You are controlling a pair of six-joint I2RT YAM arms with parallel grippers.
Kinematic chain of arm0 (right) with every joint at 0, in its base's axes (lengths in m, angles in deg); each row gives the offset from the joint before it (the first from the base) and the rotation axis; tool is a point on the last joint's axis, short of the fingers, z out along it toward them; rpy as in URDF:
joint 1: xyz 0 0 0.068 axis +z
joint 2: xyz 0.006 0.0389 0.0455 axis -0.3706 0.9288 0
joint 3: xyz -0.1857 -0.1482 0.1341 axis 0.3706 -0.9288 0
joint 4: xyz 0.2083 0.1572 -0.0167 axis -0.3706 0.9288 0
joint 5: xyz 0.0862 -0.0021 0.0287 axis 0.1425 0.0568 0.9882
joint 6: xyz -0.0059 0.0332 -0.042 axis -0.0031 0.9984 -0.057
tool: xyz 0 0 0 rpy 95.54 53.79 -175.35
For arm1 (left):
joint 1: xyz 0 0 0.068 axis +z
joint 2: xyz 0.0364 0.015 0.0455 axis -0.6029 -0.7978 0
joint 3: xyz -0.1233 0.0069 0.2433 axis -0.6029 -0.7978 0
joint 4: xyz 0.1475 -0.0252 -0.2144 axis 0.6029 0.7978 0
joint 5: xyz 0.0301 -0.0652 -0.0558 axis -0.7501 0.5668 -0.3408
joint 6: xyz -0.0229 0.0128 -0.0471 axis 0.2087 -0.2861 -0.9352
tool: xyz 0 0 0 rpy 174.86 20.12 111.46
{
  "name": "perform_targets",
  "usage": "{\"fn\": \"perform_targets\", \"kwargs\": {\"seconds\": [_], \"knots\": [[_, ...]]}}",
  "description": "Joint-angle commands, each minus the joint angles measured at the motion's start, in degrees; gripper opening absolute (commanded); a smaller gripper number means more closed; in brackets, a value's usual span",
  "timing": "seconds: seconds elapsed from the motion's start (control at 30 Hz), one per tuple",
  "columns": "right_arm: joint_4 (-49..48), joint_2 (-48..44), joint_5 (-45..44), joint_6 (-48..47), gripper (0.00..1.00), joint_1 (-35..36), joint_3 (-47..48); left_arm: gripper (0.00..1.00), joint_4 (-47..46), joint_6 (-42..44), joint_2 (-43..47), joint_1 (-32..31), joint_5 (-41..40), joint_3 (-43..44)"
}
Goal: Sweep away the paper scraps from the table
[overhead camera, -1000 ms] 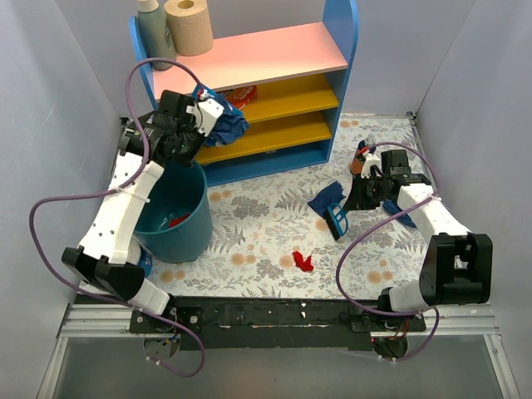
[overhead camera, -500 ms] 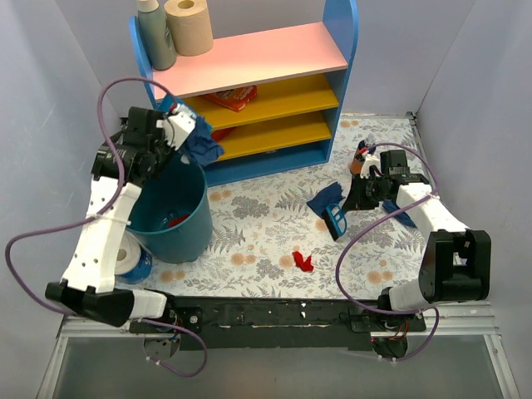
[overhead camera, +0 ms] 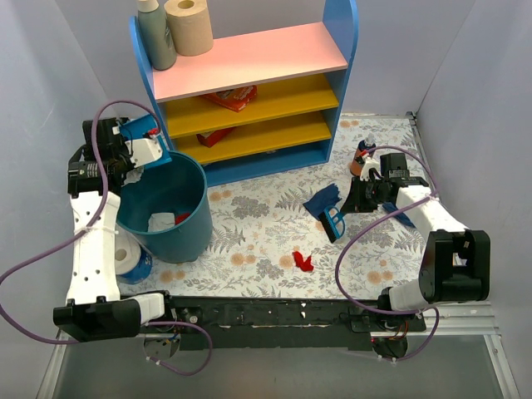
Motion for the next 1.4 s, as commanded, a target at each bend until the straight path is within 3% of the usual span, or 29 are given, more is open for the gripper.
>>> {"fn": "perform_targets", "kwargs": {"seconds": [0.0, 0.23, 0.3, 0.37, 0.5, 0.67, 0.93, 1.1, 1.17, 1.27, 1.37], "knots": [[-0.9, -2.2, 0.4, 0.1, 0.01, -0.3, -1.3, 0.00, -7.2, 15.3, -0.2, 0.3, 0.8, -0.3], [-0.6, -5.7, 0.0, 0.0, 0.01, -0.8, -4.6, 0.00, -12.9, 20.3, 1.0, 0.3, -0.2, -4.3], [-0.2, -6.8, -0.1, -0.1, 0.01, -1.2, -5.3, 0.00, -13.1, 26.8, 1.7, 0.3, -0.7, -4.3], [0.4, -7.3, -0.3, 0.1, 0.01, -1.4, -6.1, 0.00, -20.4, 33.7, 2.4, 0.6, 3.8, -3.5], [-0.2, -7.4, 0.4, 0.5, 0.01, -1.4, -7.1, 0.00, -15.7, 31.8, -4.1, 0.7, 3.4, 7.2], [0.1, -7.6, 0.2, -0.4, 0.01, -1.5, -6.0, 0.00, -21.7, 29.9, -2.7, 0.7, 3.3, 4.5], [3.0, -9.6, 3.3, -1.2, 0.01, -1.5, -0.7, 0.00, -22.2, 13.3, -3.8, -1.0, 18.1, 13.4], [5.0, -10.2, 3.7, -4.3, 0.01, -1.5, 0.4, 0.00, -24.2, -4.2, -3.1, -4.4, 35.7, 19.1], [5.5, -10.5, 4.0, -5.0, 0.01, -1.4, 0.4, 0.00, -26.6, -8.4, -3.3, -13.5, 34.5, 19.4], [6.3, -10.9, 6.3, -6.7, 0.01, -1.2, 1.1, 0.00, -27.2, -12.8, -6.8, -24.6, 25.5, 21.5], [7.7, -11.4, 12.5, -10.1, 0.01, 0.6, 2.2, 0.00, -23.1, -19.6, -12.9, -32.1, 19.2, 27.4]]}}
